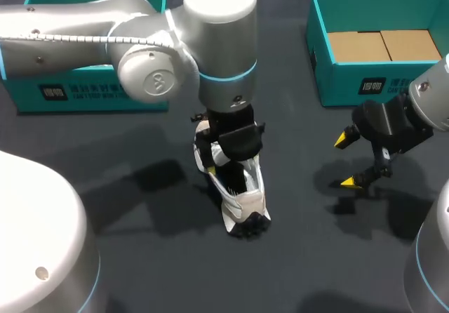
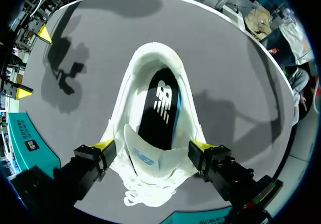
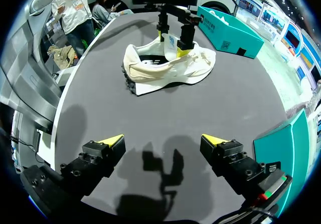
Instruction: Take the shoe out of the shoebox, open the shoe tongue, remove and reinsert the insole, then place the shoe into the shoebox
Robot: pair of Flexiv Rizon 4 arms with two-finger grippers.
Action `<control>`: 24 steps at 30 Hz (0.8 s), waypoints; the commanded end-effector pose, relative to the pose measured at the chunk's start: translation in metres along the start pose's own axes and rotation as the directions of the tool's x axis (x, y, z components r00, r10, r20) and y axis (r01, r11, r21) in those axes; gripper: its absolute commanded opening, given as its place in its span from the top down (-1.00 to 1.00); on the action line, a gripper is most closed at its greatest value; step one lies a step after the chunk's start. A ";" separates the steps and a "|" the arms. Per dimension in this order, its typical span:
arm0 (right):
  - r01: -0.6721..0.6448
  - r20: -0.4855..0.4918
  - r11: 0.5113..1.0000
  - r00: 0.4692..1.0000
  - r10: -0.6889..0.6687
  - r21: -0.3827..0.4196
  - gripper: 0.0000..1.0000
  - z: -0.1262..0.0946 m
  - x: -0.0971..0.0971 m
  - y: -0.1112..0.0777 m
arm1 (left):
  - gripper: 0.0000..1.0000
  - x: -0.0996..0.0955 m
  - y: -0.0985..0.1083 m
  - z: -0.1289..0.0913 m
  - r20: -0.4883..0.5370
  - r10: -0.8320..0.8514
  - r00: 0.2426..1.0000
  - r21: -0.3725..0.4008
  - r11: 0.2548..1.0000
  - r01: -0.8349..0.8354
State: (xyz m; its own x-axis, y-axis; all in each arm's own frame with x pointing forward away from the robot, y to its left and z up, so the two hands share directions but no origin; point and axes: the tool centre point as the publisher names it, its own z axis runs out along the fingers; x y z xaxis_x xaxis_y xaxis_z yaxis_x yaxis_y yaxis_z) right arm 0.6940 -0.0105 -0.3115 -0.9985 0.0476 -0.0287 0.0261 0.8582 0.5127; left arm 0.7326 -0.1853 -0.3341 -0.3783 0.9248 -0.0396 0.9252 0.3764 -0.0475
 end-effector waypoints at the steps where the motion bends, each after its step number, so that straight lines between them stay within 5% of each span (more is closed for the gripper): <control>1: 0.000 0.002 1.000 1.000 0.000 0.002 -1.00 0.000 0.001 0.000 | -0.91 0.002 0.008 -0.002 0.003 0.002 1.000 0.015 1.000 -0.002; 14: 0.000 0.002 1.000 1.000 0.000 0.002 -1.00 0.000 0.001 0.000 | -0.55 0.003 0.036 -0.018 0.020 -0.019 1.000 0.036 0.999 0.018; 17: 0.000 0.002 1.000 1.000 0.000 0.002 -1.00 0.000 0.001 0.000 | -0.36 0.003 0.041 -0.025 0.039 -0.032 0.999 0.034 0.999 0.031; 19: 0.000 0.002 1.000 1.000 0.000 0.002 -1.00 0.000 0.001 0.000 | -0.02 0.003 0.044 -0.031 0.053 -0.039 0.998 0.036 0.999 0.037; 24: 0.000 0.002 1.000 1.000 0.000 0.002 -1.00 0.000 0.001 0.000 | 0.26 0.002 0.043 -0.041 0.079 -0.023 0.997 0.090 0.996 0.016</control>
State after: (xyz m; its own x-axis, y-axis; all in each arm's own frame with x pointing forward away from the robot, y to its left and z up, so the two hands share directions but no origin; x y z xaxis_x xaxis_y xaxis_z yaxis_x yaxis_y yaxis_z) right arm 0.6940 -0.0105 -0.3115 -0.9985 0.0476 -0.0287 0.0262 0.8582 0.5127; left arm 0.7737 -0.1742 -0.2990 -0.4106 0.9059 -0.1037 0.9095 0.3987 -0.1176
